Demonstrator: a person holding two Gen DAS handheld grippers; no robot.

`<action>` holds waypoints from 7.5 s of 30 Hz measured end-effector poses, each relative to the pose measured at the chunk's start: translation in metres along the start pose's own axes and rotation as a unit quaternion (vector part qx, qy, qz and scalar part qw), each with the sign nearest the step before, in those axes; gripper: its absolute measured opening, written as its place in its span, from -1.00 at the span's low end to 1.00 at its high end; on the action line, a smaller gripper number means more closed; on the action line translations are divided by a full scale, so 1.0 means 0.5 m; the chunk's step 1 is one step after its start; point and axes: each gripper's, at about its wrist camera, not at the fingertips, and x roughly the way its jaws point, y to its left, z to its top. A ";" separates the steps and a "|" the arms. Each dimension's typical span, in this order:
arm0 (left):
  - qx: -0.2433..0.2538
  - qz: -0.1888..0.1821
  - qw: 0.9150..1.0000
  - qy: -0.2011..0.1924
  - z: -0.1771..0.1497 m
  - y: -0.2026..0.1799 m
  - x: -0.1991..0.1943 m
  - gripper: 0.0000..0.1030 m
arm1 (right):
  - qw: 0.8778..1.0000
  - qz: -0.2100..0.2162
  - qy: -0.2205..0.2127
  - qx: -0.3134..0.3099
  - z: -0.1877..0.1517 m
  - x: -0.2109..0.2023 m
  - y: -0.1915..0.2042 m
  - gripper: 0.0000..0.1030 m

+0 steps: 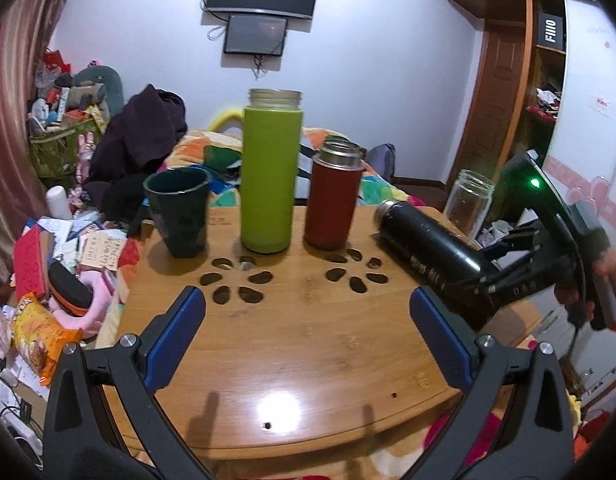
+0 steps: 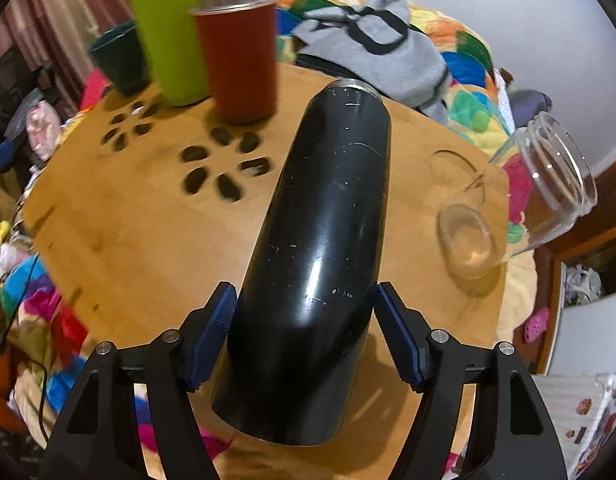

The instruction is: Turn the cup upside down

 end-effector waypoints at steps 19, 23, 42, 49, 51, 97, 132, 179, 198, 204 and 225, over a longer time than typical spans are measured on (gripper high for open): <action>0.062 -0.069 0.984 0.154 0.072 -0.140 0.173 0.77 | 0.991 0.051 -0.068 -0.106 -0.074 -0.031 0.087 0.31; 0.134 -0.062 0.978 0.148 0.097 -0.193 0.197 0.77 | 0.991 0.053 -0.083 -0.093 -0.104 -0.037 0.083 0.35; 0.526 -0.085 0.825 0.188 0.042 -0.288 0.196 0.98 | 0.990 0.097 -0.094 -0.037 -0.165 -0.024 0.048 0.24; 0.647 -0.130 0.713 0.237 -0.016 -0.350 0.228 0.97 | 0.988 0.112 -0.093 -0.044 -0.161 -0.022 0.037 0.24; 0.670 -0.133 0.690 0.239 -0.022 -0.360 0.231 0.97 | 0.988 0.117 -0.091 -0.046 -0.164 -0.019 0.034 0.24; 0.468 -0.093 0.809 0.343 -0.006 -0.212 0.253 0.27 | 0.963 0.216 -0.155 0.052 -0.131 0.012 -0.031 0.32; 0.375 -0.095 0.836 0.390 0.038 -0.347 0.308 0.43 | 0.966 0.193 -0.104 0.138 -0.158 -0.032 -0.105 0.51; 0.196 -0.123 0.970 0.072 0.148 -0.143 0.015 0.24 | 0.951 0.029 -0.306 0.031 -0.139 -0.195 0.111 0.51; 0.211 -0.103 0.972 0.022 0.106 -0.128 -0.047 0.81 | 0.934 0.021 -0.344 0.090 -0.176 -0.233 0.108 0.52; 0.178 -0.058 0.982 -0.020 0.062 -0.084 -0.116 0.89 | 0.931 0.013 -0.353 0.095 -0.188 -0.242 0.112 0.59; 0.012 0.074 0.983 -0.170 0.006 -0.071 -0.208 1.00 | 0.910 -0.025 -0.391 0.138 -0.237 -0.273 0.137 1.00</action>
